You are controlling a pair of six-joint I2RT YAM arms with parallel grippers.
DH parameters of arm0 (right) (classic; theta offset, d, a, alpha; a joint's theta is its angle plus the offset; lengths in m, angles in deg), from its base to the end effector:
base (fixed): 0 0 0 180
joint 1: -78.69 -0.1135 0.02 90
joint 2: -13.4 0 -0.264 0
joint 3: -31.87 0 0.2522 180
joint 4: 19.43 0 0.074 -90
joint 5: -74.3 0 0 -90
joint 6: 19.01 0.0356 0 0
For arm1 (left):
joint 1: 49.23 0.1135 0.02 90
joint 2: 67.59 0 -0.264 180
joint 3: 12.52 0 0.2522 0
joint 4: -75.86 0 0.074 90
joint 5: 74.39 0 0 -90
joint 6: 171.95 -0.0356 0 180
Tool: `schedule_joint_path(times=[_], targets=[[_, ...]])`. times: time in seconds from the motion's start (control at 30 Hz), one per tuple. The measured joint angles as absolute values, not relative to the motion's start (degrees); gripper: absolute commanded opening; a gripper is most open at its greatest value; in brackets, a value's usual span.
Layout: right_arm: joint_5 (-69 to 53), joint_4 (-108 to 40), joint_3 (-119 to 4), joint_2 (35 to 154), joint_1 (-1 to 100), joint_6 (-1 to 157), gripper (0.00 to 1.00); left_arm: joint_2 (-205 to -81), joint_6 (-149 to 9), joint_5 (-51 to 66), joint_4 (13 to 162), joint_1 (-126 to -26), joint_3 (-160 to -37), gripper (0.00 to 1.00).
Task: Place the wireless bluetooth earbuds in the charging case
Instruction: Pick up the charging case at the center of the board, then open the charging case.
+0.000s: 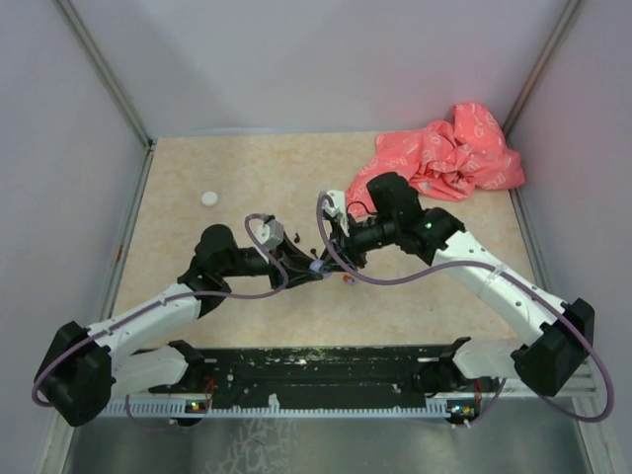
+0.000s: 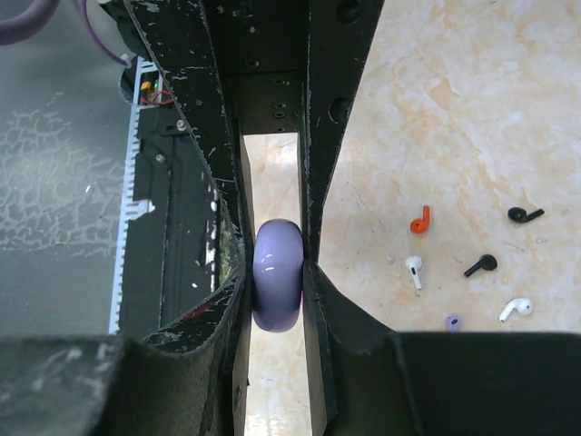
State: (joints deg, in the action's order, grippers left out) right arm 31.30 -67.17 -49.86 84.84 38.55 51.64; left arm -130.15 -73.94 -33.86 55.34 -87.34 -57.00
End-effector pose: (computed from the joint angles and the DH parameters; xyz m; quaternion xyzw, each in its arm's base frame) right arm 0.1836 0.1889 0.3491 -0.5612 0.6264 0.4249 0.3348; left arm 0.1683 -0.1664 0.2737 0.4549 0.5284 -0.5232 0.4900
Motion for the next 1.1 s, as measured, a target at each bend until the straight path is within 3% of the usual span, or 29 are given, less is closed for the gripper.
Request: schedule_joint_path(times=[0.27, 0.4, 0.5, 0.57, 0.83, 1.1], targets=[[28.7, -72.6, -53.7, 87.5, 36.9, 48.9, 0.01, -130.9, -74.0, -35.7, 57.7, -87.1, -57.8, 0.32], [28.0, -74.1, -54.4, 88.0, 36.4, 48.0, 0.01, -130.9, -74.1, -36.0, 58.6, -87.1, -57.9, 0.24], [27.8, -75.1, -55.0, 88.2, 36.3, 47.6, 0.02, -130.9, -74.2, -36.1, 58.9, -87.1, -57.9, 0.12], [27.6, -75.8, -55.6, 88.5, 36.1, 47.4, 0.08, -130.9, -74.3, -36.2, 58.8, -87.1, -57.9, 0.01], [26.7, -75.7, -55.8, 88.8, 36.0, 48.3, 0.40, -130.5, -75.4, -35.9, 58.9, -87.1, -57.8, 0.01], [24.4, -73.5, -55.0, 88.0, 36.0, 50.2, 0.44, -127.1, -75.3, -33.8, 56.5, -87.1, -54.7, 0.01]])
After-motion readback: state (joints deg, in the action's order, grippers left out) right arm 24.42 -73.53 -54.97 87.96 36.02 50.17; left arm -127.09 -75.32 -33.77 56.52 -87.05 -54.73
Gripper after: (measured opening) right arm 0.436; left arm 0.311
